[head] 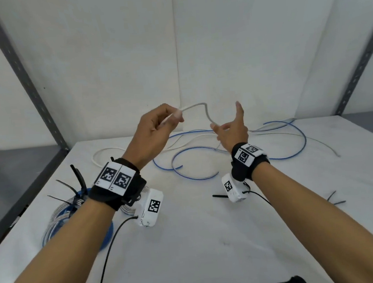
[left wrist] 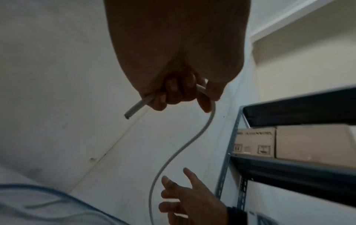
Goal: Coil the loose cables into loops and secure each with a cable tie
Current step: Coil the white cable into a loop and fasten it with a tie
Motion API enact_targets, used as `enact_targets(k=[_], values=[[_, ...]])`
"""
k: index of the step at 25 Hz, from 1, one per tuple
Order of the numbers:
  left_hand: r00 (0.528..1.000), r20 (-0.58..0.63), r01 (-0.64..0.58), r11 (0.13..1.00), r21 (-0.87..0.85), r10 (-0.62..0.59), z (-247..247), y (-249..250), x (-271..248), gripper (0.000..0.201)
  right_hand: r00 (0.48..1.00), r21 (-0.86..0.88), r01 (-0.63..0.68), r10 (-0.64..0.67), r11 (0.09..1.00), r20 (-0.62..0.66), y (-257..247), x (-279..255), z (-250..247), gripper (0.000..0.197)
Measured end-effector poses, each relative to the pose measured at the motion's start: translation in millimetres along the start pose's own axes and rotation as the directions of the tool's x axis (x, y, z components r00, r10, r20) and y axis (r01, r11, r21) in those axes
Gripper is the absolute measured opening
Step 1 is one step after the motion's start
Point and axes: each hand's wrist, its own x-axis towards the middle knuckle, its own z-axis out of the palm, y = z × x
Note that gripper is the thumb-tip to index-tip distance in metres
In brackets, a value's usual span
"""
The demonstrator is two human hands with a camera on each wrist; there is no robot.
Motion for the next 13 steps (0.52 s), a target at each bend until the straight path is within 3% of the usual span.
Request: enact_targets(k=[4, 6, 9, 11, 13], values=[[0.979, 0.184, -0.078, 0.993, -0.093, 0.094, 10.9, 24.3, -9.6, 0.021, 0.988, -0.220, 0.095, -0.065, 0.971, 0.139, 4.2, 8.5, -6.5, 0.053], [0.984, 0.138, -0.080, 0.975, -0.209, 0.110, 13.3, 30.2, -5.8, 0.019, 0.989, -0.308, 0.033, 0.013, 0.951, 0.146, 17.7, 14.8, -9.8, 0.050], [1.000, -0.003, -0.006, 0.912, -0.409, 0.006, 8.9, 24.3, 4.8, 0.019, 0.965, -0.437, -0.174, 0.242, 0.883, 0.104, 33.3, 21.2, -20.6, 0.049], [0.996, -0.070, 0.012, 0.900, -0.435, -0.047, 9.4, 14.9, 6.2, 0.022, 0.974, -0.392, -0.200, 0.226, 0.898, 0.022, 31.4, 24.7, -25.5, 0.052], [0.990, -0.140, -0.019, 0.941, -0.337, -0.030, 13.5, 5.7, 2.4, 0.026, 0.994, -0.166, -0.108, 0.105, 0.980, -0.023, 17.7, 30.3, -24.3, 0.051]])
